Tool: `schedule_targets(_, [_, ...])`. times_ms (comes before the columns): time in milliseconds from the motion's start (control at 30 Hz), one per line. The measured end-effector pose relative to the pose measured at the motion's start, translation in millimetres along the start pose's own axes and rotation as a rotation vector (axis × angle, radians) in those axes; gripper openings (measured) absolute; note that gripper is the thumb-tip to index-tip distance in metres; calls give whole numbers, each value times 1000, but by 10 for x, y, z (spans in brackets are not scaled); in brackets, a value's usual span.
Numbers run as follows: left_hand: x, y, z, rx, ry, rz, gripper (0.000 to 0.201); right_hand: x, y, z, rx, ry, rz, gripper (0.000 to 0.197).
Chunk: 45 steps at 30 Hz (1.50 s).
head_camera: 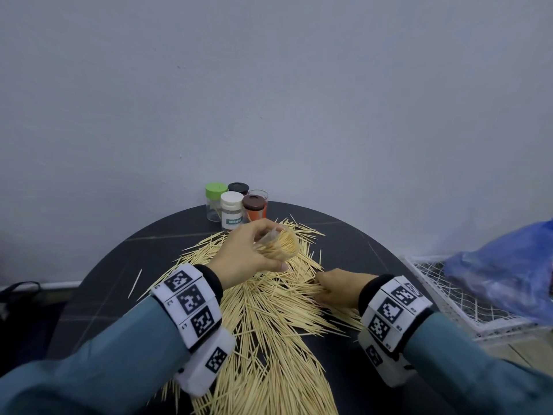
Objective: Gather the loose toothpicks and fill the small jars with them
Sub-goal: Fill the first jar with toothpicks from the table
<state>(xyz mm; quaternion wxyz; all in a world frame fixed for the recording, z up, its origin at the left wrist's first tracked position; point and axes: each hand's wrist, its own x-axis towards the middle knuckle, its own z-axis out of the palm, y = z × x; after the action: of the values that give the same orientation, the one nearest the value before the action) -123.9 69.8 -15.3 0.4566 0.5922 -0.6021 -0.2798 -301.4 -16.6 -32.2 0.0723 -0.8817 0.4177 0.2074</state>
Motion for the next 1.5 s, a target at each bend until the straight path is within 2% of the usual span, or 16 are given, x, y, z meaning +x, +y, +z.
schedule_targets(167, [13, -10, -7, -5, -2, 9, 57, 11, -32, -64, 91, -4, -55, 32])
schedule_targets(300, [24, -28, -10, -10, -2, 6, 58, 40, -50, -114, 313, -8, -122, 22])
schedule_targets(433, [31, -51, -21, -13, 2, 8, 58, 61, -96, -135, 578, -21, -146, 27])
schedule_targets(567, [38, -60, -38, -6, 13, 8, 58, 93, -135, -183, 692, -72, -156, 28])
schedule_targets(700, [39, -73, -45, -2, 18, -4, 56, 138, -107, -175, 871, -45, -220, 33])
schedule_targets(867, [15, -60, 0, -25, 15, -42, 55, 249, -75, -146, 1350, 98, -349, 25])
schedule_targets(967, [16, -43, 34, -49, -34, -38, 50, 222, -135, -232, 1639, 230, -410, 23])
schedule_targets(1067, [12, -30, 38, -49, -99, -51, 52, 147, -206, -378, 1817, 404, -512, 22])
schedule_targets(1267, [-15, -10, 60, 8, -197, -101, 51, -101, -359, -660, 1983, 701, -671, 22])
schedule_targets(1367, [-20, 12, 65, 27, -213, -127, 54, -99, -438, -642, 1952, 711, -693, 22])
schedule_targets(1500, [-30, 29, 57, 78, -193, -130, 66, -9, -537, -467, 1830, 671, -619, 22])
